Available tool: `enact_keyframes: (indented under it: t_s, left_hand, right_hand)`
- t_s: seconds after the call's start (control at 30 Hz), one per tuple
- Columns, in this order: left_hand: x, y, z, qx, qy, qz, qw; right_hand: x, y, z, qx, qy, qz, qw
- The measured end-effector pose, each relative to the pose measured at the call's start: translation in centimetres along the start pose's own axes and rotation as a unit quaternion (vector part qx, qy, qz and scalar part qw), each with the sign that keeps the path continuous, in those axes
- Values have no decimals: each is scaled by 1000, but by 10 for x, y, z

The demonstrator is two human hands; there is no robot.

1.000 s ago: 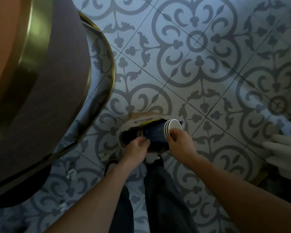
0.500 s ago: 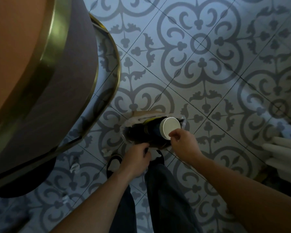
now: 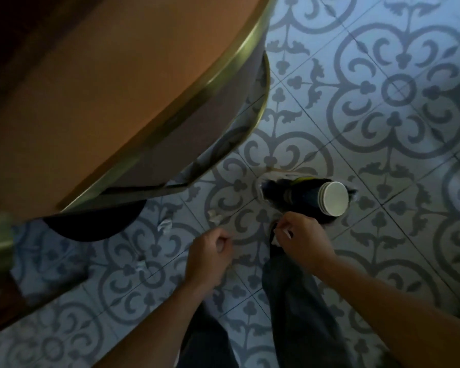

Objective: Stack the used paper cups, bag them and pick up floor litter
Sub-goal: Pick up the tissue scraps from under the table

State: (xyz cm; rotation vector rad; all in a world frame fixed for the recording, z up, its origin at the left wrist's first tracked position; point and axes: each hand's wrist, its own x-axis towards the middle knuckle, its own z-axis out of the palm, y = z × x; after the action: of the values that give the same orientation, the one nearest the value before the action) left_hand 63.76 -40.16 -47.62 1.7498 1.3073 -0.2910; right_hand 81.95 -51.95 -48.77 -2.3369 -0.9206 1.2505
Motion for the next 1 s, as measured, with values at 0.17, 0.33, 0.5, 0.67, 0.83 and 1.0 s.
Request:
enact_keyframes:
  t_s: [0.17, 0.33, 0.5, 0.67, 0.83, 1.0]
  left_hand:
    - [-21, -59, -38, -19, 59, -5, 998]
    - [-61, -131, -68, -52, 106, -21, 993]
    - [-108, -213, -94, -62, 155, -22, 986]
    - [-138, -282, -117, -88, 199, -66, 974]
    - [-153, -341, -127, -109, 250, -97, 957]
    - [-125, -408, -126, -99, 281, -121, 947]
  right_hand:
    - [-9, -45, 40, -42, -7, -38, 998]
    - [-33, -88, 90, -80, -12, -79, 994]
    - [-66, -137, 158, -83, -33, -110, 990]
    - [-85, -180, 221, -121, -40, -144, 981]
    - [-80, -211, 287, -191, -33, -190, 962]
    - [-41, -229, 351, -272, -75, -293, 913]
